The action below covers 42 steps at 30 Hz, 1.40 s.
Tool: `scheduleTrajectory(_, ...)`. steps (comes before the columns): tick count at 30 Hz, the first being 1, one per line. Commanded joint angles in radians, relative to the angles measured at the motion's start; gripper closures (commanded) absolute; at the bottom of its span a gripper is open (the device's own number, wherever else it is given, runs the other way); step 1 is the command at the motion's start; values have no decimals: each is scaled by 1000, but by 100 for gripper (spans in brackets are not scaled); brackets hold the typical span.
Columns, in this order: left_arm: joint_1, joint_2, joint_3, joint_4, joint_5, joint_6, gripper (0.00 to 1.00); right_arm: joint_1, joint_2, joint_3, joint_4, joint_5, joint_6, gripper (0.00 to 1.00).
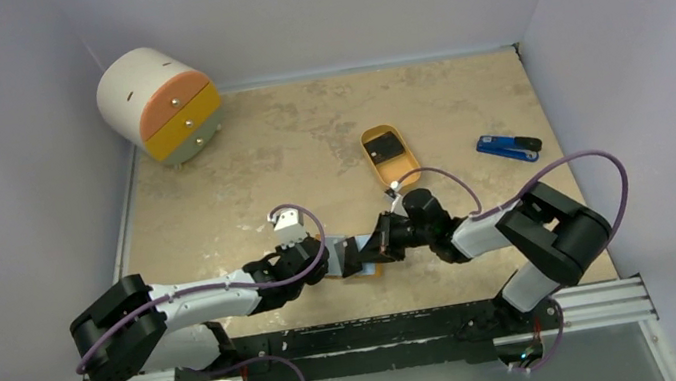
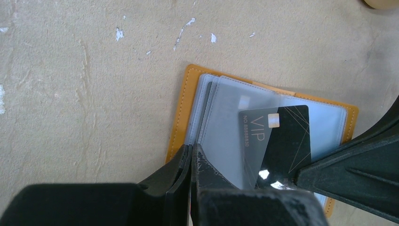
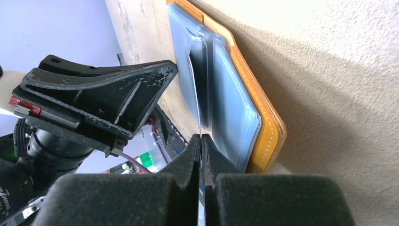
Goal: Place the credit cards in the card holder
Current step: Insert the credit card into the card holder.
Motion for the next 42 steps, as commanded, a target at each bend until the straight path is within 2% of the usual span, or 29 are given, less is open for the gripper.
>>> scheduleTrajectory(1,3,-6,-30,-47,28,-17,100,7,-14,-18,49,62,36,100)
scheduleTrajectory(8,3,3,-29,-38,29,-20,100,8,-40,-46,18,111,48,100)
scheduleTrajectory(30,3,6,-41,-9,52,-30,100,35,-12,-45,78,176,144,100)
scheduleTrajectory(42,2,1,-44,13,70,-31,100,107,89,27,106,182,154,100)
